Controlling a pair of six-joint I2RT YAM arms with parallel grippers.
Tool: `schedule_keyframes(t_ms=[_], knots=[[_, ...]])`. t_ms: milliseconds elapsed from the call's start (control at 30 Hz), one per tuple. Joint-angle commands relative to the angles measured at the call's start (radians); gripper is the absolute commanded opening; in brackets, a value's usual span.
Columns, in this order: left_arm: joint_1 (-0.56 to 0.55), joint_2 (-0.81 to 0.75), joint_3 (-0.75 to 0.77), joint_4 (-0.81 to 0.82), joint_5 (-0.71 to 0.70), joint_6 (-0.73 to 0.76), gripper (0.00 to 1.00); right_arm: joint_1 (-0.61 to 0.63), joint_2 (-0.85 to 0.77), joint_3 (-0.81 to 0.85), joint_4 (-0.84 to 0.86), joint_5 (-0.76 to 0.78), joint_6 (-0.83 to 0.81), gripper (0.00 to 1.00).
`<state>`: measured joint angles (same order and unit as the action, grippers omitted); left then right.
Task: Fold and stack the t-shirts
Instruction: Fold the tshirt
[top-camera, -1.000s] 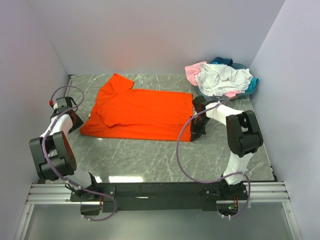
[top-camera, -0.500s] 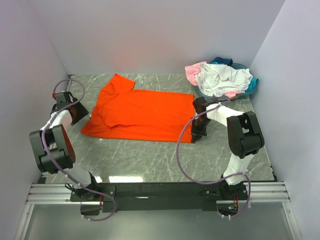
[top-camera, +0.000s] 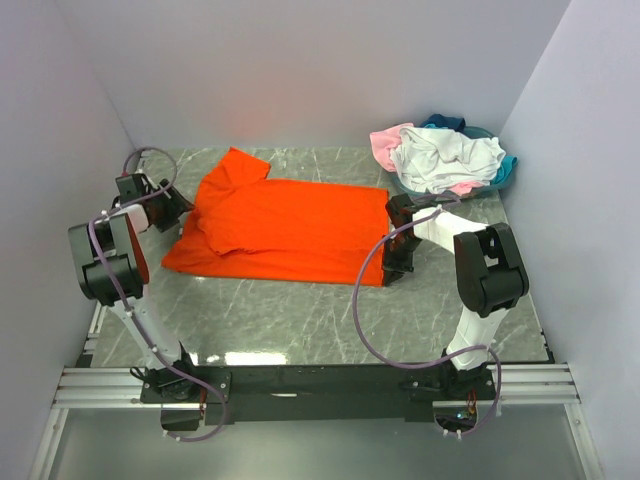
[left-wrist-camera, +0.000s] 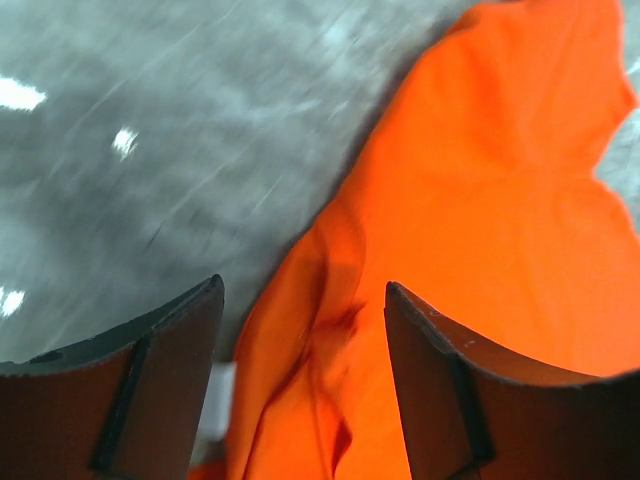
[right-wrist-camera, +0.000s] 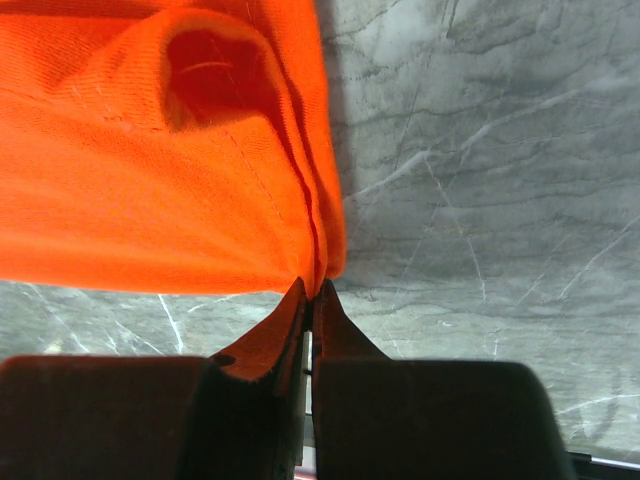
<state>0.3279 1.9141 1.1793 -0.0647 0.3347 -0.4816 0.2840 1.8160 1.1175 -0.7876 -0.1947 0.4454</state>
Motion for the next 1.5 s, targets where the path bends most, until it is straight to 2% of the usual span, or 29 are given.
schedule_keyframes(t_ms=[0, 267, 700, 800, 900, 933, 967, 1000, 1100, 1367, 1467], knots=[[0.003, 0.058, 0.078, 0.108, 0.110, -0.018, 0.71, 0.004, -0.014, -0.025, -0.016, 0.043, -0.010, 0.00], [-0.004, 0.180, 0.169, 0.117, 0.159, -0.028, 0.71, 0.004, -0.014, -0.024, -0.015, 0.041, -0.005, 0.00], [-0.072, 0.263, 0.220, 0.114, 0.199, -0.034, 0.70, 0.004, -0.018, -0.027, -0.015, 0.043, -0.007, 0.00], [-0.072, 0.269, 0.226, 0.111, 0.216, -0.040, 0.67, 0.004, -0.017, -0.028, -0.012, 0.038, -0.008, 0.00], [-0.076, 0.273, 0.241, 0.086, 0.211, -0.034, 0.54, 0.006, -0.015, -0.030, -0.010, 0.037, -0.010, 0.00], [-0.076, 0.275, 0.247, 0.074, 0.207, -0.032, 0.43, 0.006, -0.015, -0.031, -0.010, 0.037, -0.010, 0.00], [-0.076, 0.276, 0.267, 0.068, 0.195, -0.022, 0.36, 0.006, -0.015, -0.031, -0.009, 0.037, -0.011, 0.00], [-0.076, 0.276, 0.278, 0.009, 0.179, -0.011, 0.20, 0.007, -0.015, -0.031, -0.009, 0.037, -0.011, 0.00], [-0.076, 0.246, 0.312, -0.047, 0.098, 0.024, 0.00, 0.006, -0.017, -0.039, -0.007, 0.038, -0.010, 0.00], [-0.107, 0.140, 0.434, -0.210, -0.224, 0.191, 0.00, 0.006, -0.007, -0.050, -0.002, 0.035, -0.011, 0.00], [-0.118, 0.100, 0.439, -0.228, -0.319, 0.215, 0.05, 0.006, -0.004, -0.048, -0.007, 0.038, -0.013, 0.00]])
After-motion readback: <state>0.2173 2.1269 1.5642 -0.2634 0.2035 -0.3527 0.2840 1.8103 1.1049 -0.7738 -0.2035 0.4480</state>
